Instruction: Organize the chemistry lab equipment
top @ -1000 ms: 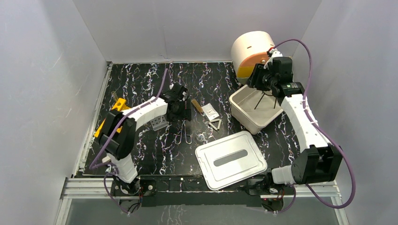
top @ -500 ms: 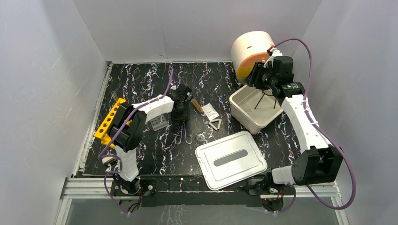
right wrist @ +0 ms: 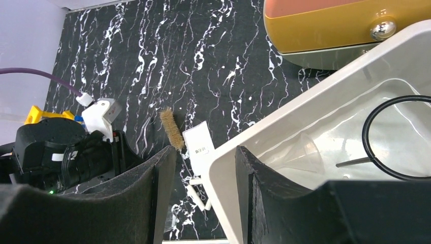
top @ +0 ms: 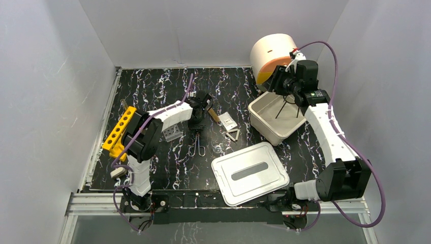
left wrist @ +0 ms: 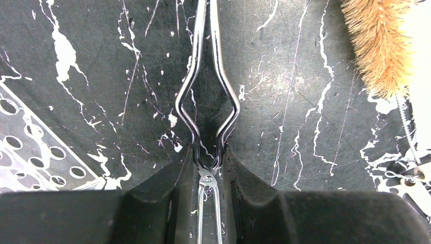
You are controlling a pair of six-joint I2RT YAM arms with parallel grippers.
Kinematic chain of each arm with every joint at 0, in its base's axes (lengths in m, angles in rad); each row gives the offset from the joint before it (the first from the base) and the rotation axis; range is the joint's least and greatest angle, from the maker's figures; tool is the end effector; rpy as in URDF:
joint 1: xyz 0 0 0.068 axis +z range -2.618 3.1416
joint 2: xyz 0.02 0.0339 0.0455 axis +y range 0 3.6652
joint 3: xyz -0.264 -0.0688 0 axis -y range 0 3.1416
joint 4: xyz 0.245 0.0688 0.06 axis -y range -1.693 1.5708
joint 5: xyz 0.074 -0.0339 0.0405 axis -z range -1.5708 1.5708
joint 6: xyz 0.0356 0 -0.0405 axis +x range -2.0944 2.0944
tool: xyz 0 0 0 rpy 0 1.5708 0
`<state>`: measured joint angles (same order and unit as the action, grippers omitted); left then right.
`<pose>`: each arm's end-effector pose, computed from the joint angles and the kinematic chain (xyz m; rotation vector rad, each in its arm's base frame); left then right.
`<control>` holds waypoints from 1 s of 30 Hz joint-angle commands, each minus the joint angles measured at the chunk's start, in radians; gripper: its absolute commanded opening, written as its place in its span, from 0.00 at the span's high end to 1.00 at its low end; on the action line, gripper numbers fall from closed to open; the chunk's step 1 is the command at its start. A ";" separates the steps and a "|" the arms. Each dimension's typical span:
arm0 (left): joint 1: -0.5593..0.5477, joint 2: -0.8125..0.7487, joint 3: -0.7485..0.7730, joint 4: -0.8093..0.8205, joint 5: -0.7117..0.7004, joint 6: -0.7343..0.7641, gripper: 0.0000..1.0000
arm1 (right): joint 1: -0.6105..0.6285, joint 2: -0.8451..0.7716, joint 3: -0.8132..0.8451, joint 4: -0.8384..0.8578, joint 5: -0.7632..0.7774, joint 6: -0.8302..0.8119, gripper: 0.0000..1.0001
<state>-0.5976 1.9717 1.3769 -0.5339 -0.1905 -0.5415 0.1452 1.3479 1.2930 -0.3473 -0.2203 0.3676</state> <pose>0.3396 -0.2230 0.1705 0.0176 2.6673 -0.1086 0.3052 0.0525 0.3749 0.0765 2.0027 0.5491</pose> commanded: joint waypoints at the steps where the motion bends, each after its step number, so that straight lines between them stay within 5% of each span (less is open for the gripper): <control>1: -0.013 0.015 0.007 0.006 0.021 0.017 0.91 | 0.013 -0.022 -0.018 0.068 -0.043 0.004 0.46; 14: 0.015 -0.251 -0.078 0.140 -0.010 0.109 0.88 | 0.256 0.077 -0.019 0.137 -0.036 0.074 0.46; 23: 0.073 -0.398 -0.133 0.233 0.085 0.085 0.88 | 0.345 0.079 -0.141 0.333 -0.127 0.074 0.44; 30: 0.092 -0.420 -0.089 0.247 0.111 0.084 0.87 | 0.418 0.132 -0.233 0.533 -0.164 0.040 0.33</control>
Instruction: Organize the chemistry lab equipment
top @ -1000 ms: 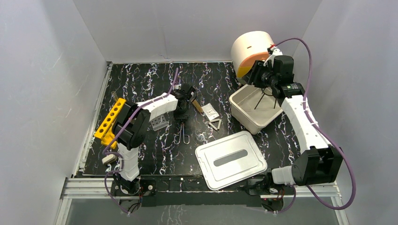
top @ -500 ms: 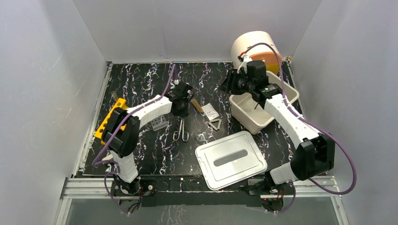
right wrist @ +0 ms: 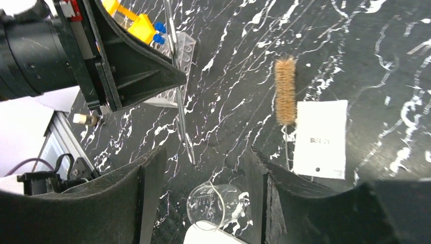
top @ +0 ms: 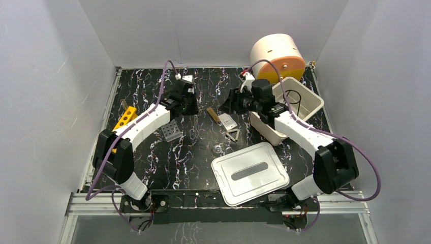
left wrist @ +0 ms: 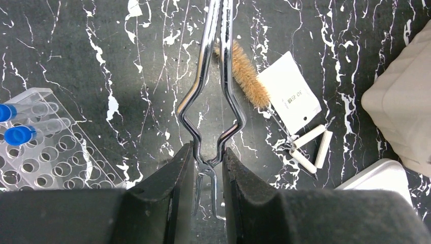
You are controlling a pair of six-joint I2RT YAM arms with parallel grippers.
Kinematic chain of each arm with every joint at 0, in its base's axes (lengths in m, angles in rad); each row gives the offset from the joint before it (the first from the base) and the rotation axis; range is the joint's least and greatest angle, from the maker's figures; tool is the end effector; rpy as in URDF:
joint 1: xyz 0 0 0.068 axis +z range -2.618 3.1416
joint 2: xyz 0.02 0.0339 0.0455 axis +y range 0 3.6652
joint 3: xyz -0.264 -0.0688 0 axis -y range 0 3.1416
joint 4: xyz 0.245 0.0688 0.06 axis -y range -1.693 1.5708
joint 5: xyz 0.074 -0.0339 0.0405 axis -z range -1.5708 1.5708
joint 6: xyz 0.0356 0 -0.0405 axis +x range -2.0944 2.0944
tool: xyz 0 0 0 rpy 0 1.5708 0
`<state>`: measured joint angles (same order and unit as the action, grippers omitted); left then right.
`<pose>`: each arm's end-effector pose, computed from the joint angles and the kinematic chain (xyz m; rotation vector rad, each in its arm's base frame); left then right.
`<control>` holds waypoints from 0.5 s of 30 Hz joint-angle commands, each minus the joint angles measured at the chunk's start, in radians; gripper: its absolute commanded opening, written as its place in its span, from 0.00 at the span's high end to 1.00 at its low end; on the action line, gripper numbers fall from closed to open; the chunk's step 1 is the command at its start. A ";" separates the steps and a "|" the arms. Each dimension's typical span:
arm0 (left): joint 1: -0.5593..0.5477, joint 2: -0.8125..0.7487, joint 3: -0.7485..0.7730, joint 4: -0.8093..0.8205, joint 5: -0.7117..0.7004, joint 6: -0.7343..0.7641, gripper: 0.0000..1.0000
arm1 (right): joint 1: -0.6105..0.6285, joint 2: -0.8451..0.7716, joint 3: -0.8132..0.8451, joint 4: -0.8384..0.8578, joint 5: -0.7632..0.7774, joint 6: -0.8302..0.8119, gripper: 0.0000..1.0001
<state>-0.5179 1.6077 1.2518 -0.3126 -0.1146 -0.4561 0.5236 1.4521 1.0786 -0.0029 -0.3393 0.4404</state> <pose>0.3201 -0.1777 0.2804 0.0071 2.2645 -0.3985 0.2875 0.1797 0.3026 -0.3218 2.0253 0.9513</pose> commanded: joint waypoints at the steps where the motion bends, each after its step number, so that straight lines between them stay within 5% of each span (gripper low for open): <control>1: 0.015 -0.057 0.048 0.020 0.044 -0.008 0.87 | 0.051 0.042 -0.016 0.206 -0.053 -0.044 0.32; 15: 0.027 -0.060 0.140 -0.034 0.182 -0.190 0.88 | 0.127 0.165 0.022 0.326 -0.110 -0.025 0.29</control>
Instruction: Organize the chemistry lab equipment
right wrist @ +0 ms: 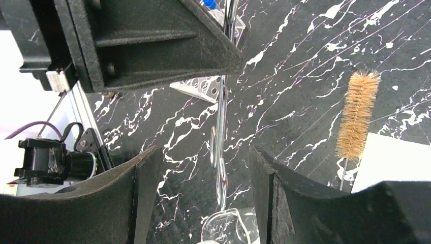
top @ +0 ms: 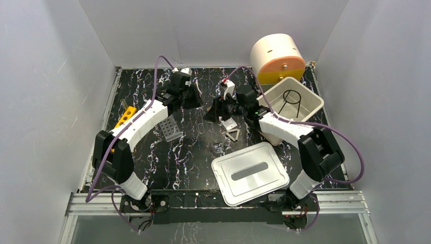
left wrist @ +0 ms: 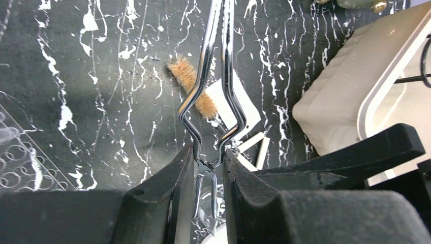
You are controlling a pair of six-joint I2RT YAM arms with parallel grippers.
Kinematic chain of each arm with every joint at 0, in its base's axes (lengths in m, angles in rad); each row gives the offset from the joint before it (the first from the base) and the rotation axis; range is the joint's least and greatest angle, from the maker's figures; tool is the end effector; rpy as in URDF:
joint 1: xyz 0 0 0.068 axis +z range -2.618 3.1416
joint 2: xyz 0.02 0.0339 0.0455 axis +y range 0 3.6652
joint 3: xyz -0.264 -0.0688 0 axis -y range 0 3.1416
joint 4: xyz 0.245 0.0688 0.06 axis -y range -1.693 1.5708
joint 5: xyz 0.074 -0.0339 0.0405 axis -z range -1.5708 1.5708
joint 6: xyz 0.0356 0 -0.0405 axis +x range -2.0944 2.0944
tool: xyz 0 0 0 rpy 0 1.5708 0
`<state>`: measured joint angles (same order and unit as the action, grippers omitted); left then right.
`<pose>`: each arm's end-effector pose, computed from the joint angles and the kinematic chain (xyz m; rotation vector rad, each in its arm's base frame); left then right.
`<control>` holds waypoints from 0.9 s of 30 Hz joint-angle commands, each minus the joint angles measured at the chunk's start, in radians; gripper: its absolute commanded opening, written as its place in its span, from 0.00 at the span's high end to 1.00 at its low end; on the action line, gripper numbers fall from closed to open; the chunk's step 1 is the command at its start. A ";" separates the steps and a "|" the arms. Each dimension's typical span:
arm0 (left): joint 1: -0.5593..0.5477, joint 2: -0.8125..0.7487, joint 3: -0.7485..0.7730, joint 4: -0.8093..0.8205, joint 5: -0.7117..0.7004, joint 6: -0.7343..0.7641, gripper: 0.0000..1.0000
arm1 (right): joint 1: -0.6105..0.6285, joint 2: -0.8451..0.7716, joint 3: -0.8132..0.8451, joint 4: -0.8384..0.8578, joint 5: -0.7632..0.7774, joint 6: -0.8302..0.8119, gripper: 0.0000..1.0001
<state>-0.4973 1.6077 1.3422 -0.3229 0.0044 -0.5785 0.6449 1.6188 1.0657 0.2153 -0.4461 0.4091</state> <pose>0.3278 -0.1781 0.3101 -0.0877 2.2247 -0.6144 0.2887 0.2364 0.2644 -0.5590 1.9640 1.1138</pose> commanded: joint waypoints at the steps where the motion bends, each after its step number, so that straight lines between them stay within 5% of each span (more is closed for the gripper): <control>1: 0.006 -0.060 0.053 -0.025 0.073 -0.079 0.88 | 0.007 0.001 0.032 0.119 0.009 0.014 0.30; 12: 0.008 -0.071 0.059 -0.030 0.124 -0.133 0.88 | 0.008 0.088 0.079 0.149 0.020 0.045 0.47; 21: 0.012 -0.072 0.080 -0.035 0.128 -0.147 0.87 | 0.007 0.096 0.104 0.138 0.013 0.055 0.91; 23: 0.014 -0.072 0.089 -0.042 0.130 -0.150 0.82 | 0.008 0.093 0.115 0.136 0.006 0.058 1.00; 27: 0.021 -0.074 0.114 -0.053 0.136 -0.146 0.63 | 0.007 0.067 0.123 0.137 0.009 0.059 1.00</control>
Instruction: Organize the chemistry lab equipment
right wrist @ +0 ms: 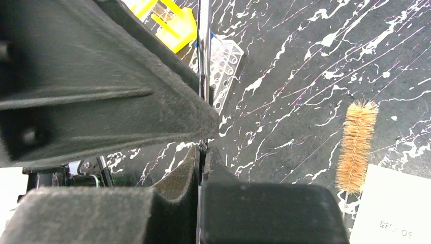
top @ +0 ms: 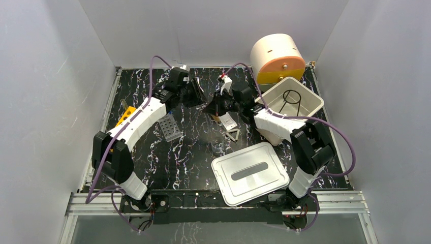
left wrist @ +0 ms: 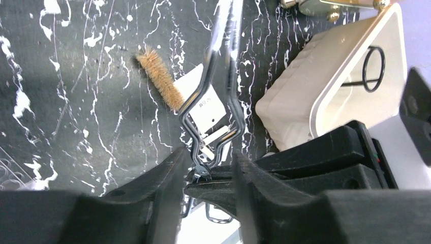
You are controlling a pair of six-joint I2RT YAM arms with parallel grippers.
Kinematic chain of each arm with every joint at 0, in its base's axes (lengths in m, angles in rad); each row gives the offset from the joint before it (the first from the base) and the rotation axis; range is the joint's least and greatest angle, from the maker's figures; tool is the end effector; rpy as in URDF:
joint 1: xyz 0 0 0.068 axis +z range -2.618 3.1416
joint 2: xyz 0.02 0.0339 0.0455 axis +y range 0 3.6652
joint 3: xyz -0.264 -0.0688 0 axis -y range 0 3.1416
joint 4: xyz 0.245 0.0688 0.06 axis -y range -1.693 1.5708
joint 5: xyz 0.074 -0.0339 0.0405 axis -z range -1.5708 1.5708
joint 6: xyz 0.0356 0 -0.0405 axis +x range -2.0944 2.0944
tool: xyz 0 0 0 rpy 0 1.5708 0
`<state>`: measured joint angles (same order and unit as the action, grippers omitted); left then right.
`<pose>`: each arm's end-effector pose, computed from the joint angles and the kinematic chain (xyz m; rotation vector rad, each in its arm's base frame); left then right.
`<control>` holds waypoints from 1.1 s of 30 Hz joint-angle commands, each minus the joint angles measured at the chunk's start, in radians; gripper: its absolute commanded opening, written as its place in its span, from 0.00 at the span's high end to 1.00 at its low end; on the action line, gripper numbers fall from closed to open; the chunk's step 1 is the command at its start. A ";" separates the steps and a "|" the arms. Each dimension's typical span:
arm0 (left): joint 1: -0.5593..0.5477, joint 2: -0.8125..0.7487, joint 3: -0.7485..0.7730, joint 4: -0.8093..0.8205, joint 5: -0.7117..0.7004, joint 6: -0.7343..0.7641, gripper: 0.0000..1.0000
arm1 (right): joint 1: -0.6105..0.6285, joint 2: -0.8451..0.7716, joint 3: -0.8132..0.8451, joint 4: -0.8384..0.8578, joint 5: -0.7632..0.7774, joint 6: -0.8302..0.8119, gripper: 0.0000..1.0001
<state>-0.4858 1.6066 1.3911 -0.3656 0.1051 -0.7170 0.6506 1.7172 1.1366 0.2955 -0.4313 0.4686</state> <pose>0.3282 -0.1775 0.3235 -0.1970 2.2526 -0.7881 0.3079 0.2531 0.2605 -0.5017 1.9354 1.1507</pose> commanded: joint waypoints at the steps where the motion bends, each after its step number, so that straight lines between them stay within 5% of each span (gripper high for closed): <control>1: 0.012 -0.073 0.074 -0.015 0.035 -0.005 0.52 | 0.001 -0.042 0.052 0.058 -0.003 -0.002 1.00; 5: 0.022 -0.077 0.122 -0.031 0.034 0.029 0.18 | 0.002 -0.095 0.052 0.020 0.033 -0.029 1.00; 10: 0.023 -0.122 0.164 -0.004 0.080 0.091 0.03 | -0.022 -0.199 0.049 -0.097 0.157 -0.144 1.00; 19: 0.023 -0.169 0.209 -0.019 0.111 0.177 0.02 | -0.135 -0.366 0.115 -0.313 0.437 -0.221 1.00; 33: 0.023 -0.190 0.101 -0.018 0.088 0.188 0.02 | -0.327 -0.452 0.208 -0.846 1.091 0.082 1.00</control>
<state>-0.4675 1.4586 1.5070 -0.3817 0.1875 -0.5419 0.3412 1.2949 1.2778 -0.3714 0.4351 0.4236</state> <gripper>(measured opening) 0.982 0.043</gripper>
